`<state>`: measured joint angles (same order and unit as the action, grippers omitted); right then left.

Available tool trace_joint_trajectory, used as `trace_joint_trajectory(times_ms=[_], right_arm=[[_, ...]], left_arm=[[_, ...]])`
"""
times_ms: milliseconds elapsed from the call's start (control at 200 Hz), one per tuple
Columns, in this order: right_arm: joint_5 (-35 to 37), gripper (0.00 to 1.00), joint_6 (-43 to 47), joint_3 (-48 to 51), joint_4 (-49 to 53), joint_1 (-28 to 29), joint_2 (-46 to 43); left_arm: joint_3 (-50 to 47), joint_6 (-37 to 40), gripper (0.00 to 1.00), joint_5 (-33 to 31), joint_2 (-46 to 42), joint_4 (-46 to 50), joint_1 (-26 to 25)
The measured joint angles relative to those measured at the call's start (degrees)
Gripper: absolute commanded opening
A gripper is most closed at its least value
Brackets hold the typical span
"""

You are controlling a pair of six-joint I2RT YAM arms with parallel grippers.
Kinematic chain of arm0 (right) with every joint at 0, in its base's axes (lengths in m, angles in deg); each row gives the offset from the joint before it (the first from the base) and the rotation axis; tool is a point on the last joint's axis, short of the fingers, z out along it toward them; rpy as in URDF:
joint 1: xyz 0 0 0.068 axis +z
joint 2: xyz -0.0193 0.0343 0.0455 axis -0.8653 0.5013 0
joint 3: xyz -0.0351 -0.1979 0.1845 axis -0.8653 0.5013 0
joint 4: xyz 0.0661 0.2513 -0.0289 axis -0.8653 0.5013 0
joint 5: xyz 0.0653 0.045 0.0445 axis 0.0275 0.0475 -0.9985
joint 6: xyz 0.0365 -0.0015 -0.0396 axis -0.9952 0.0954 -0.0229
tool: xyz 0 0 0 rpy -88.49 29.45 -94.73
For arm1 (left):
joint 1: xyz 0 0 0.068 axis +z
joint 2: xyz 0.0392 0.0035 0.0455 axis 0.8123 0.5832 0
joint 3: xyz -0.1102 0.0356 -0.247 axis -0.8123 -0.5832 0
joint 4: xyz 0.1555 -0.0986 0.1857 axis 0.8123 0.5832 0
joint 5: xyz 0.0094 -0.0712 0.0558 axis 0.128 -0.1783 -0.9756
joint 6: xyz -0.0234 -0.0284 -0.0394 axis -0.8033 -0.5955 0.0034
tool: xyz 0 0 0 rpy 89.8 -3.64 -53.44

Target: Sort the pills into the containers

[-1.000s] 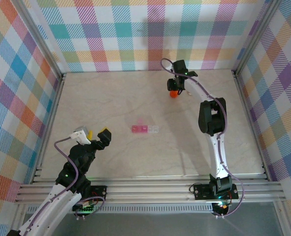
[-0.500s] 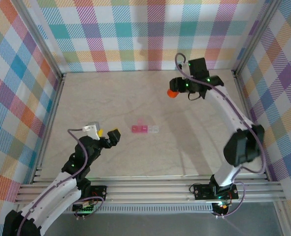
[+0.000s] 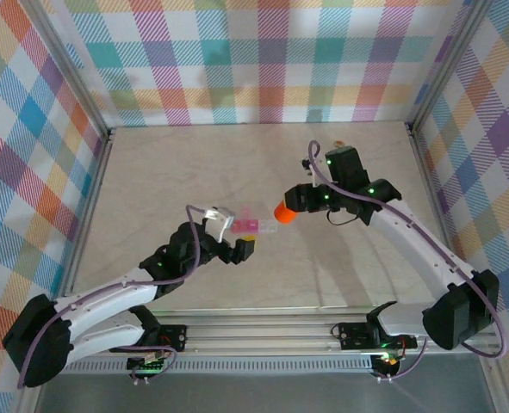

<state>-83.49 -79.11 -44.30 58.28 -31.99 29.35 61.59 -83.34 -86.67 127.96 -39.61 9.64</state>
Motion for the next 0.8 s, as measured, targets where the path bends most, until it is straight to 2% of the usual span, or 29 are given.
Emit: trace_joint_trajectory(times_ms=[200,335,800], right_arm=[[-3.48,0.42,-3.63,2.89,-2.47,2.95,-1.9],[-5.16,0.42,-5.95,4.33,-4.48,5.31,-2.69],[-8.55,0.42,-11.39,6.43,-10.34,9.73,-4.74]], left_arm=[[1.49,9.31,0.92,6.47,3.28,-4.55,-0.59],[1.97,13.33,0.89,8.66,4.46,-6.71,-1.33],[2.4,17.38,0.77,11.1,5.68,-10.54,-3.28]])
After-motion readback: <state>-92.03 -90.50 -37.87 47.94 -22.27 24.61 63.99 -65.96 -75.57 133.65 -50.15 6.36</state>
